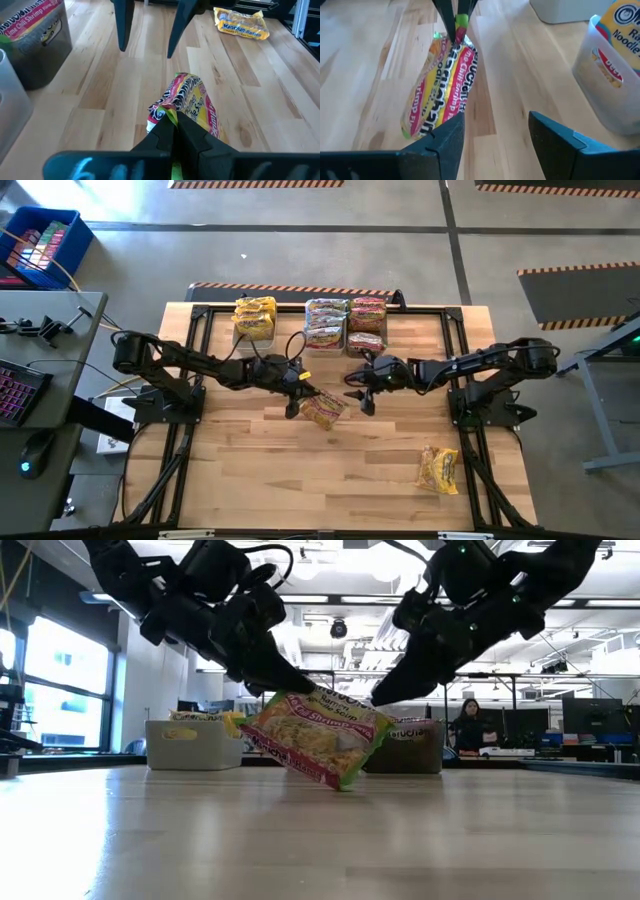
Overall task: Sort Maruchan noodles
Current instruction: Put the green noodle pack into the transparent black bin
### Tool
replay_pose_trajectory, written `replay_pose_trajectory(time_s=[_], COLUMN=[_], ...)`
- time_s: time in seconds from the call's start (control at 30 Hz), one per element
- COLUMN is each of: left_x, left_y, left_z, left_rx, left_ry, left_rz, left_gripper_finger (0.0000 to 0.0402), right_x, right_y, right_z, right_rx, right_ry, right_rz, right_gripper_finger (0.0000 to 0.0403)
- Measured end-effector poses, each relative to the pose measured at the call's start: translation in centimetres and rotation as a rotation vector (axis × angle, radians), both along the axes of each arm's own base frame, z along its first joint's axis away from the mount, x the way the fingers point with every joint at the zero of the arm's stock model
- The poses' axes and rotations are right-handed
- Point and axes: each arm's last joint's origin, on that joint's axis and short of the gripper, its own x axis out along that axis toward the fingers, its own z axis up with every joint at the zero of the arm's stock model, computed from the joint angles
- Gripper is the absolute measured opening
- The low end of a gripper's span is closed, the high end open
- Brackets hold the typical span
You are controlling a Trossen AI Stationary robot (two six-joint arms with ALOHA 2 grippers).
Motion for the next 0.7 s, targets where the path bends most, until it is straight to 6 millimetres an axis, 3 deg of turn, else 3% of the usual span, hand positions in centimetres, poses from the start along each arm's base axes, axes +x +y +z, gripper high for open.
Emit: replay_pose_trajectory(time_s=[0.7], left_x=[0.04], left_y=[-0.50], left_z=[-0.01], left_rx=[0.001], left_ry=[0.000], left_rz=[-0.015], left_gripper_finger=[0.0000], right_x=[-0.01], right_y=[-0.03], right_z=[-0.01], right_rx=[0.029], right_ry=[0.006], right_rz=[-0.032], right_gripper_finger=[0.0210])
